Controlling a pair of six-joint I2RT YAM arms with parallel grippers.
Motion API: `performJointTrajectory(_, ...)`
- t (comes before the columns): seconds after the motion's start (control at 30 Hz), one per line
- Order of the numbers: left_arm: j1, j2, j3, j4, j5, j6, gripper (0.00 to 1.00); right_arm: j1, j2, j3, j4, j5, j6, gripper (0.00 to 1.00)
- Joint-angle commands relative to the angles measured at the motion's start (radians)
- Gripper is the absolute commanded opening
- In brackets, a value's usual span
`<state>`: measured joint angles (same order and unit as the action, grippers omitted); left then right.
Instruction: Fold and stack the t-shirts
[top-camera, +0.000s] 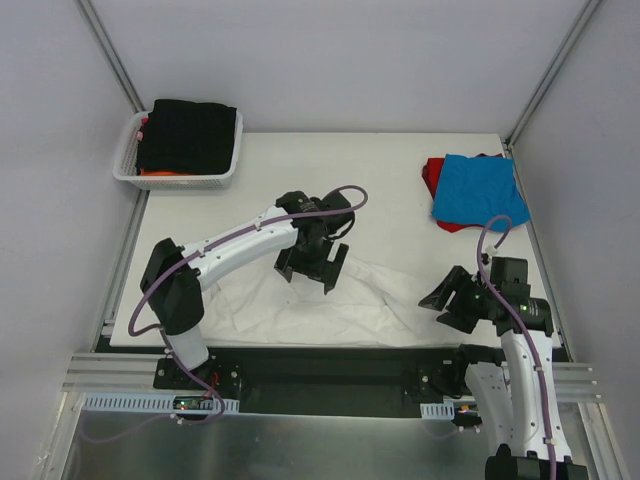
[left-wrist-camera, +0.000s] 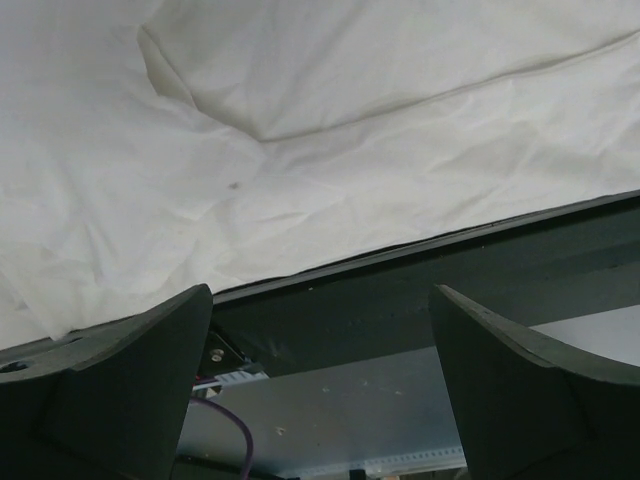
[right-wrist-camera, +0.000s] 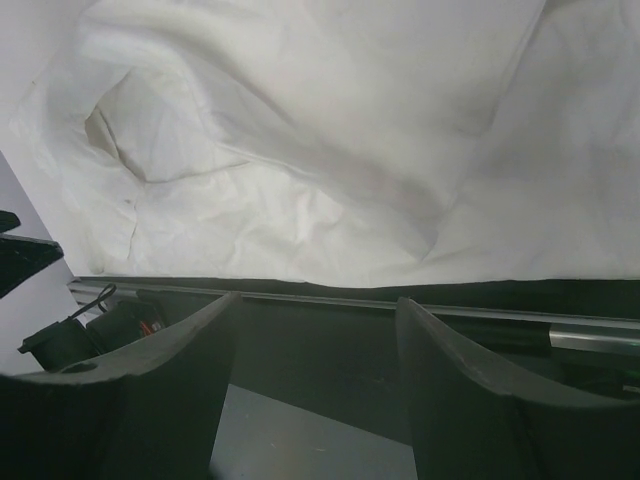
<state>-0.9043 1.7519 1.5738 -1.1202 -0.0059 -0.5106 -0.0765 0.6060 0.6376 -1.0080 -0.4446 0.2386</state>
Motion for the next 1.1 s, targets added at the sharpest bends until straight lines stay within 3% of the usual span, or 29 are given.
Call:
performJointTrajectory(0.0, -0.008, -0.086, -0.083, -0.043, 0.051, -0.123, 0.91, 0.003, 0.005, 0.017, -0.026, -0.026, 0.019, 0.66)
performJointTrajectory(0.2, 0.011, -0.242, -0.289, -0.061, -0.035, -0.330, 0.93, 0.003, -0.009, 0.020, -0.059, -0.046, 0.005, 0.66)
performJointTrajectory(0.5, 0.035, -0.448, -0.560, 0.019, -0.028, -0.548, 0.91, 0.003, -0.032, 0.083, -0.142, -0.052, -0.036, 0.65)
performJointTrajectory(0.9, 0.033, -0.535, -0.758, 0.129, -0.181, -0.824, 0.91, 0.003, -0.032, 0.171, -0.257, -0.085, -0.081, 0.65)
performJointTrajectory(1.07, 0.036, -0.450, -0.750, 0.129, -0.256, -0.830, 0.91, 0.004, -0.054, 0.175, -0.311, -0.092, -0.104, 0.65)
